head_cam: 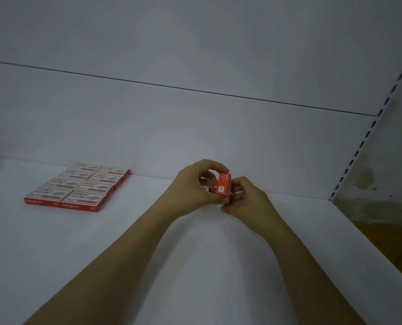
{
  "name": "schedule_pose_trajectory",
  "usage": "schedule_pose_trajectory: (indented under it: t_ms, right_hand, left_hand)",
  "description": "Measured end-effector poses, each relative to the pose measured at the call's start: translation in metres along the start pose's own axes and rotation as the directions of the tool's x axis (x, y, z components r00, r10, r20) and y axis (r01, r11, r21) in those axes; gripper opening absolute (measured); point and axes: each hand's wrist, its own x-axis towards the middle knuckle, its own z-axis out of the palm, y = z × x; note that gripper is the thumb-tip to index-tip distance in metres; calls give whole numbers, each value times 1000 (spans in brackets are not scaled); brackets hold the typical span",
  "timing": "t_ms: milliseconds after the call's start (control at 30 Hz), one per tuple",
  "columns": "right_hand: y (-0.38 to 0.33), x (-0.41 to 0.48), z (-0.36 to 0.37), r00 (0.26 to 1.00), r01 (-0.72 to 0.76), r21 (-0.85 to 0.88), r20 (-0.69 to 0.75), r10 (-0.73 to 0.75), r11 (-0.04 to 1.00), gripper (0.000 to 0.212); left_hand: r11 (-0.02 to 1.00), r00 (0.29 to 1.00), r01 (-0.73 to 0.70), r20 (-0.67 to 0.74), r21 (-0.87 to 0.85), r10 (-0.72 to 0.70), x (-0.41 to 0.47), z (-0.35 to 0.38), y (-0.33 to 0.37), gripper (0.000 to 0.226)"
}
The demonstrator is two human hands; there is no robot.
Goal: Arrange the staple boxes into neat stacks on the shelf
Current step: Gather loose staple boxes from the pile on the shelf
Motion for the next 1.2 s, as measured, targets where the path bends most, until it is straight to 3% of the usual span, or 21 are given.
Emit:
schedule_pose_trajectory:
  t_ms: [100, 233, 333, 533, 633, 700, 833, 933, 1200]
  right_hand:
    - [-4, 2, -1, 990, 37, 25, -139, -34, 999, 39]
    - [-10, -2, -1, 910, 230, -72, -337, -240, 971, 37]
    - [-11, -4, 2, 841, 322, -200, -389, -377, 925, 35]
    - [-11, -4, 5, 736, 455, -292, -408, -540, 841, 51]
    - [-12, -2, 5, 725, 471, -304, -400, -560, 828, 51]
    - [-12, 0, 1, 767, 454, -250, -380, -518, 855, 48]
    - [-10, 1, -10, 918, 294, 8, -282, -279, 956, 48]
    - [-5, 2, -12, 956, 231, 96, -206, -207, 968, 50]
    - [2, 5, -10, 960, 213, -29, -180, -214, 977, 51]
  left_hand:
    - [997, 997, -60, -49, 54, 63, 0, 0, -2, 48]
    - [902, 939, -227, -164, 367, 303, -1, 4, -12, 43]
    - [793, 851, -337, -195, 507, 487, 0, 7, -20, 49]
    - [746, 784, -341, -266, 572, 562, -1, 7, -22, 54]
    - [753, 802, -325, -255, 572, 540, 1, 6, -23, 53]
    - [786, 829, -310, -253, 535, 499, 3, 4, -24, 49]
    - [966, 942, -135, -275, 219, 194, 5, -2, -18, 50]
    - [998, 973, -20, -229, 64, 34, 6, -3, -19, 54]
    - [982, 980, 24, -196, 188, 13, 5, -2, -22, 53]
